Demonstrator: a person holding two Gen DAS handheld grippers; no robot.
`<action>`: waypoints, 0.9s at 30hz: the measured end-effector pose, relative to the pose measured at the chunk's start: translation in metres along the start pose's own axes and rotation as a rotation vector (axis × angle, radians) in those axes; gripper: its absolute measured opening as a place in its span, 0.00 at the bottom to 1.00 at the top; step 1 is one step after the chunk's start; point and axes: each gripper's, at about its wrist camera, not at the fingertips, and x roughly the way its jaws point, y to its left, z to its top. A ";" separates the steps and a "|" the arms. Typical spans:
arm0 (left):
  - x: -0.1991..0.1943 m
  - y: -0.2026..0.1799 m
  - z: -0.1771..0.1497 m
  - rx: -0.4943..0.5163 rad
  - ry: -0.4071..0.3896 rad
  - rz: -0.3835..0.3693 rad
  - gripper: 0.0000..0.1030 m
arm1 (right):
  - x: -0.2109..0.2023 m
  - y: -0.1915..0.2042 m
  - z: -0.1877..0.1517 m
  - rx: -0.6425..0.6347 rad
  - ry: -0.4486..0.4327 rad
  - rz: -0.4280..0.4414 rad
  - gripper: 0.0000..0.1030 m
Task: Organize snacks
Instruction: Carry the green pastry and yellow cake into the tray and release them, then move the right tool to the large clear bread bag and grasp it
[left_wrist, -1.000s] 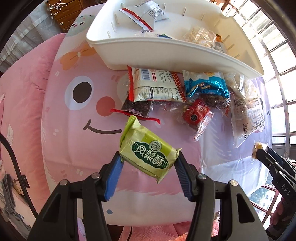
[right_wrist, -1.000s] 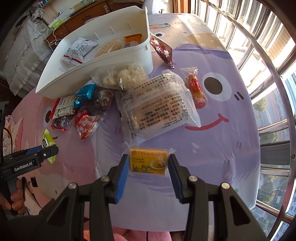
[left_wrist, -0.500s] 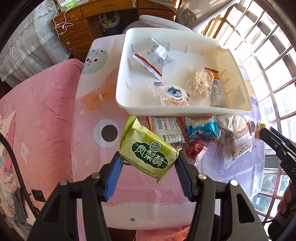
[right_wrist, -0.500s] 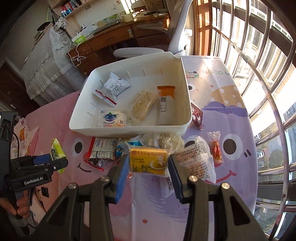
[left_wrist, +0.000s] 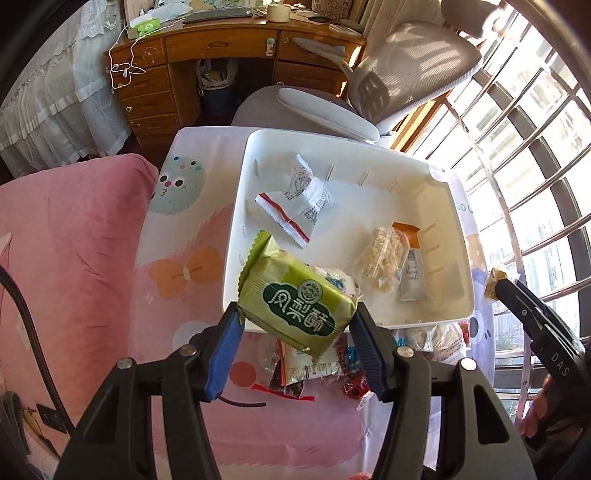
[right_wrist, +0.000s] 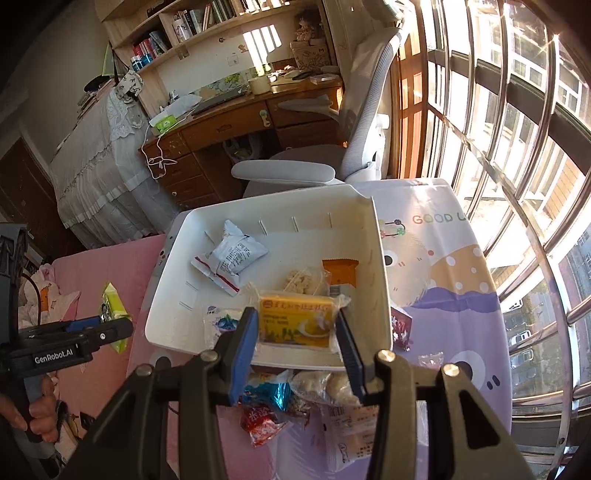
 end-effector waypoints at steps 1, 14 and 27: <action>0.002 0.001 0.003 -0.015 -0.008 -0.022 0.65 | 0.003 -0.003 0.001 0.016 0.001 0.000 0.45; 0.016 -0.016 -0.004 0.041 0.032 -0.073 0.86 | 0.019 -0.028 -0.006 0.145 0.086 -0.026 0.61; 0.005 -0.040 -0.046 0.107 0.053 -0.109 0.86 | 0.004 -0.065 -0.041 0.368 0.183 -0.040 0.65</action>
